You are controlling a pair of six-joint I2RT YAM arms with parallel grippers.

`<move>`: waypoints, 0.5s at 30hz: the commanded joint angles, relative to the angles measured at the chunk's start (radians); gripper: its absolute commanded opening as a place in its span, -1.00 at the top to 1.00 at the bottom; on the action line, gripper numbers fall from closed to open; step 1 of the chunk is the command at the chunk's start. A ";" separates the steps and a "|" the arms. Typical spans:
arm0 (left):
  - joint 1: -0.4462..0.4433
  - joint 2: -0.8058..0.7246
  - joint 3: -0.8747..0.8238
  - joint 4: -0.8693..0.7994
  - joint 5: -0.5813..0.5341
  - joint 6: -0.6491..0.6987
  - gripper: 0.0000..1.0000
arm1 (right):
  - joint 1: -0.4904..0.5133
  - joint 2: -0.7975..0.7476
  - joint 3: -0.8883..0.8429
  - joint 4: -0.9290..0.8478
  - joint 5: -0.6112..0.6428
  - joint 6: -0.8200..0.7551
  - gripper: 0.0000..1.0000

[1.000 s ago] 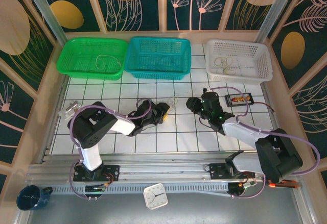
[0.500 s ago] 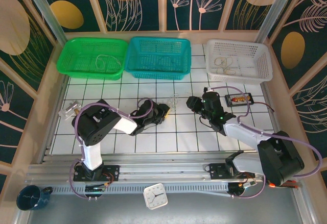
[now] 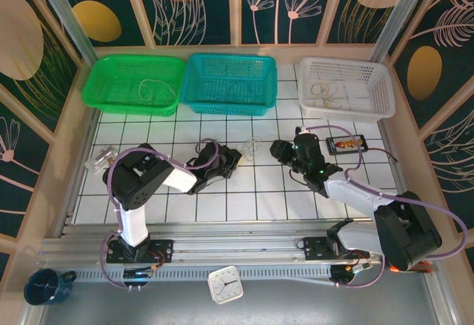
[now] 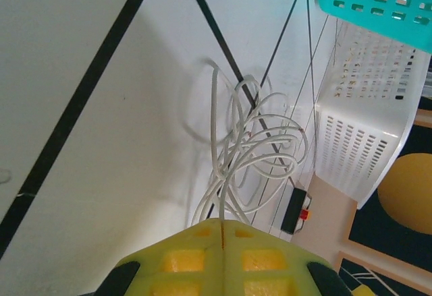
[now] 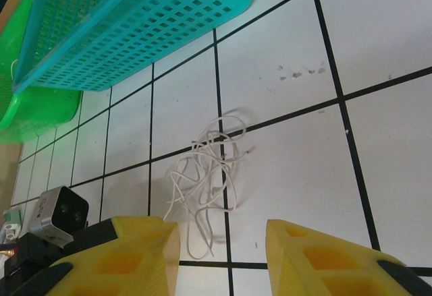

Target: Untangle the cables

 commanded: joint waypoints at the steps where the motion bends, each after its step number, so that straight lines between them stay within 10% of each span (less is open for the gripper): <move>1: 0.017 -0.053 0.036 0.068 0.061 0.063 1.00 | -0.006 -0.023 -0.005 0.043 -0.017 -0.039 0.22; 15: 0.039 -0.263 0.290 -0.217 0.330 0.410 1.00 | -0.009 -0.091 0.017 0.087 -0.073 -0.259 -0.15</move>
